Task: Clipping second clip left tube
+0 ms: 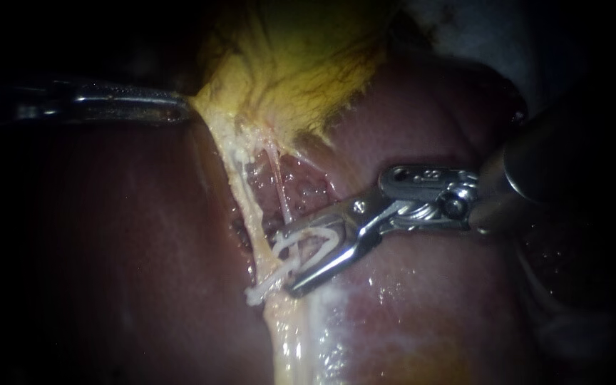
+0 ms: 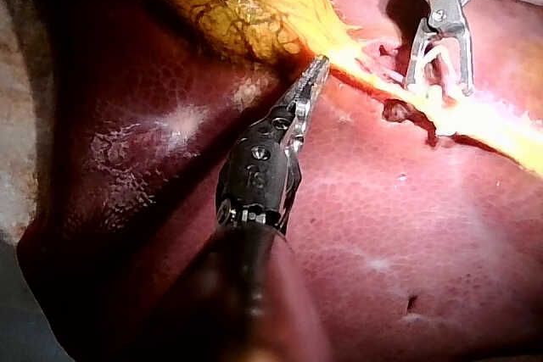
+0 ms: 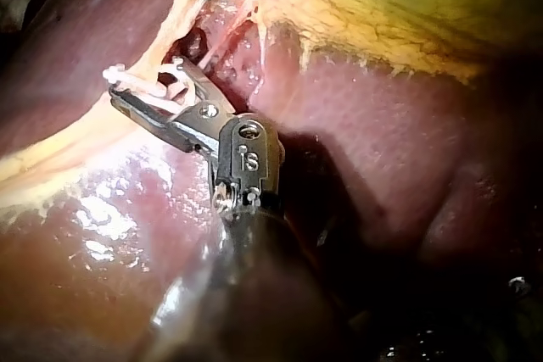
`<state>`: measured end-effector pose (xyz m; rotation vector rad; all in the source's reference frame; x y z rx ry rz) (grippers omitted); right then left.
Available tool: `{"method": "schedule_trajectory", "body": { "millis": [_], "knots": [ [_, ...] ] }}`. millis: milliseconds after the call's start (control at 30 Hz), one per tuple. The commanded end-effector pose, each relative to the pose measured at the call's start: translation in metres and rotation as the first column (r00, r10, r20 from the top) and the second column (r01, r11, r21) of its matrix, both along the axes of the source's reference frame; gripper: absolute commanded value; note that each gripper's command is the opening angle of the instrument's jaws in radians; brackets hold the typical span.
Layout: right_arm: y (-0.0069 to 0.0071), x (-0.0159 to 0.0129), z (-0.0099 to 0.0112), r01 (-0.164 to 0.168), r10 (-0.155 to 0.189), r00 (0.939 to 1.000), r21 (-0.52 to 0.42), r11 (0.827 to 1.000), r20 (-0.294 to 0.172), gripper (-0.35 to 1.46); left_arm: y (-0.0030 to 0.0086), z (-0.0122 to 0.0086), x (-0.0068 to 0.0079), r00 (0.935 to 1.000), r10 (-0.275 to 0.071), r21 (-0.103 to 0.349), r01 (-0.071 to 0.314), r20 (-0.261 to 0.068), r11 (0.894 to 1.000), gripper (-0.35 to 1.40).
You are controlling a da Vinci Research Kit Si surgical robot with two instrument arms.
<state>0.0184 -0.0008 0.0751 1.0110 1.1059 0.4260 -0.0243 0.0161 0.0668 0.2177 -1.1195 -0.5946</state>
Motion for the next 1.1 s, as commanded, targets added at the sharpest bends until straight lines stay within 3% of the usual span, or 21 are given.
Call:
{"method": "schedule_trajectory", "body": {
  "millis": [33, 333, 633, 1100],
  "knots": [
    [0.0001, 0.0001, 0.0003, -0.001, 0.001, 1.0000, 0.005, 1.000, 0.004, 0.60, 0.0000, 0.0000, 0.0000, 1.0000, 0.000, 0.000, 0.000, 0.000, 1.000, -0.35],
    [0.0002, 0.0016, 0.0018, -0.013, 0.012, 0.9997, 0.032, 0.999, 0.020, 0.60, 0.0000, 0.0002, -0.0002, 1.0000, 0.001, 0.000, -0.001, -0.003, 1.000, -0.35],
    [-0.0008, 0.0039, 0.0020, -0.030, 0.030, 0.9995, 0.062, 0.998, 0.006, 0.60, -0.0001, 0.0003, -0.0002, 1.0000, 0.000, -0.001, 0.000, -0.004, 1.000, -0.35],
    [-0.0031, 0.0052, -0.0010, 0.005, 0.007, 0.9944, 0.117, 0.993, -0.105, 0.60, -0.0001, 0.0003, -0.0002, 1.0000, 0.000, -0.001, 0.000, -0.004, 1.000, -0.35]
  ]
}}
